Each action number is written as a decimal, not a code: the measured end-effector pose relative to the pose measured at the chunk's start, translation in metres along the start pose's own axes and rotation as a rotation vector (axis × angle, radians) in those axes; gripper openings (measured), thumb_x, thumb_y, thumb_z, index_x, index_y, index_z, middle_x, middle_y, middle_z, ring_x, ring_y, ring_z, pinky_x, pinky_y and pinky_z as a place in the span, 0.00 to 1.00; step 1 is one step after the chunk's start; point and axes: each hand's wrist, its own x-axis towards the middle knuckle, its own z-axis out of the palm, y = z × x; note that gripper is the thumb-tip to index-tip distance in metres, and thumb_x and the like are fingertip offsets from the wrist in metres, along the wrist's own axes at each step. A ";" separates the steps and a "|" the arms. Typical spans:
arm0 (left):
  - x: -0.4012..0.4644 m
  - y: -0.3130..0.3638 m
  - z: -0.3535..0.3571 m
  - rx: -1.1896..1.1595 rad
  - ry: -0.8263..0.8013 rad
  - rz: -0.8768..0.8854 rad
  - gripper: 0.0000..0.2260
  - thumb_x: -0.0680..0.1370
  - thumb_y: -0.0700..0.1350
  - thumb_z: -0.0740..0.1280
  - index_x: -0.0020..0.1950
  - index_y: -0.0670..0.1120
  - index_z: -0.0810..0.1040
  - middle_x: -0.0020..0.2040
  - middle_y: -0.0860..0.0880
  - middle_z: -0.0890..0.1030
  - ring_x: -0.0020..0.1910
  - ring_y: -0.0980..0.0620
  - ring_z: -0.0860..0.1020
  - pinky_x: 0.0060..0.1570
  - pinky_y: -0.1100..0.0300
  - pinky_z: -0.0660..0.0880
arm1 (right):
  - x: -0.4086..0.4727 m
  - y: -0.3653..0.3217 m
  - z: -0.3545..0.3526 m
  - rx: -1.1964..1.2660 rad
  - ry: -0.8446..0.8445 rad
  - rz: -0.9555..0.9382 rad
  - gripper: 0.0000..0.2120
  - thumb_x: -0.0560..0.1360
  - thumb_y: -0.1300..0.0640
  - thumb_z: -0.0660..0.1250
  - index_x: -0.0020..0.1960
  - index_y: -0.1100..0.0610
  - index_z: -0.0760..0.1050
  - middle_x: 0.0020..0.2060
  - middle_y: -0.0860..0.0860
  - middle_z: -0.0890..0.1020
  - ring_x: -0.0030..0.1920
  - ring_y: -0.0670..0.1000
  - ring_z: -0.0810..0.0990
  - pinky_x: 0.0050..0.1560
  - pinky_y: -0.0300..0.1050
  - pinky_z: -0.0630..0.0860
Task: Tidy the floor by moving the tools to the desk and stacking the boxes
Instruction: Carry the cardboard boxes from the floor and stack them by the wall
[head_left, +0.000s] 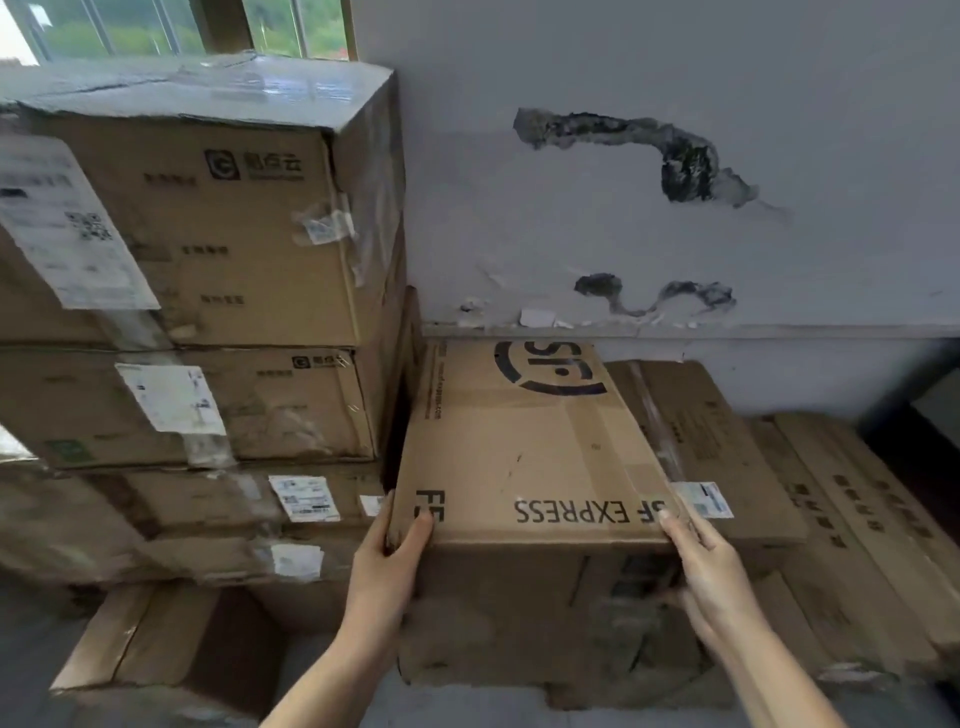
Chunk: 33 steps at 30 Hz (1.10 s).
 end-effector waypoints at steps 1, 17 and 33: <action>0.012 0.002 0.006 0.019 0.025 0.015 0.26 0.76 0.51 0.68 0.72 0.55 0.65 0.63 0.53 0.75 0.57 0.53 0.74 0.58 0.53 0.74 | 0.013 -0.001 0.005 -0.006 -0.009 0.003 0.37 0.62 0.40 0.75 0.68 0.50 0.72 0.59 0.50 0.80 0.61 0.53 0.78 0.65 0.61 0.70; 0.180 0.030 0.089 0.366 0.258 0.103 0.25 0.80 0.50 0.61 0.76 0.53 0.57 0.74 0.48 0.63 0.72 0.47 0.61 0.71 0.51 0.59 | 0.200 -0.022 0.066 -0.086 -0.195 0.061 0.29 0.62 0.33 0.72 0.61 0.31 0.69 0.64 0.47 0.76 0.65 0.52 0.74 0.66 0.63 0.68; 0.149 0.035 0.075 0.577 0.225 0.189 0.24 0.80 0.47 0.60 0.75 0.50 0.59 0.75 0.46 0.60 0.73 0.47 0.59 0.72 0.52 0.57 | 0.152 -0.040 0.062 -0.454 -0.137 -0.077 0.34 0.77 0.46 0.62 0.77 0.45 0.49 0.75 0.47 0.59 0.74 0.52 0.58 0.71 0.52 0.59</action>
